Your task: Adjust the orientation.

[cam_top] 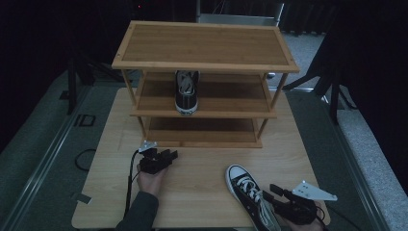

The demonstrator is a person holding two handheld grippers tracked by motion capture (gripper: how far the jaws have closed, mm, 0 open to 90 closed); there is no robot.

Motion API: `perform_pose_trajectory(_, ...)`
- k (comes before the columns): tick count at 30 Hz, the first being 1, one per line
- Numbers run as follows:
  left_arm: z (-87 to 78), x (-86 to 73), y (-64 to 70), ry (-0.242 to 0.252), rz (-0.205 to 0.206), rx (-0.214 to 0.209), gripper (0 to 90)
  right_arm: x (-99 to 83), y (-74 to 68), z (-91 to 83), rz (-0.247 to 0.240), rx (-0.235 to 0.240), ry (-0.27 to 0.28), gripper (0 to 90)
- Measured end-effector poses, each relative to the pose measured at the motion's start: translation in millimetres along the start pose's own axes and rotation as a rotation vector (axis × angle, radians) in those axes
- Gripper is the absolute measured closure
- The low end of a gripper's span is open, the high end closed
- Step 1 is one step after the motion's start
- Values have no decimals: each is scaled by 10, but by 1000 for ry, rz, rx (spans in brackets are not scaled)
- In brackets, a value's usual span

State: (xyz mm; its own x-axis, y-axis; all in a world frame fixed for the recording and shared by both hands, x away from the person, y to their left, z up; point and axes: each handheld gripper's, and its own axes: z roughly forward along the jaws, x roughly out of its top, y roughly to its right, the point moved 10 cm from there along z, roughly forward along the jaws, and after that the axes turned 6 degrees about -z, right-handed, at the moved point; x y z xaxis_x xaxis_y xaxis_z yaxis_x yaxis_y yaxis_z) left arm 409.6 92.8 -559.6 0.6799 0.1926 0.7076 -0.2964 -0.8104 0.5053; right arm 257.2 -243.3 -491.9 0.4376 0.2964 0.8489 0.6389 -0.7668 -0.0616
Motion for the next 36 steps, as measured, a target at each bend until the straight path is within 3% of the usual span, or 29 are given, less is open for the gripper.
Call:
perform_pose_trajectory(7, 0, 0, -2, 0, 0, 2, 574, -190, -51, 6, -2, -4, -71, 665)
perform_pose_trajectory(9, 0, -1, -2, -1, -1, 1, 574, -275, -53, 86, 0, -3, -126, 717)
perform_pose_trajectory(12, 1, 0, -2, 0, -3, 1, 573, -305, -39, 131, -2, -13, -150, 749)
perform_pose_trajectory(15, 1, 1, -2, 0, -3, 2, 573, -275, -36, 156, 32, 8, -133, 788)
perform_pose_trajectory(21, 1, 2, -2, 1, -3, 2, 573, -226, -57, 200, 45, 47, -125, 867)
perform_pose_trajectory(29, 3, 5, -6, 2, -3, 3, 574, -150, 12, 219, 161, 131, -37, 873)
perform_pose_trajectory(36, 6, 5, -7, 1, -6, 3, 574, -59, 24, 304, 139, 150, -28, 874)
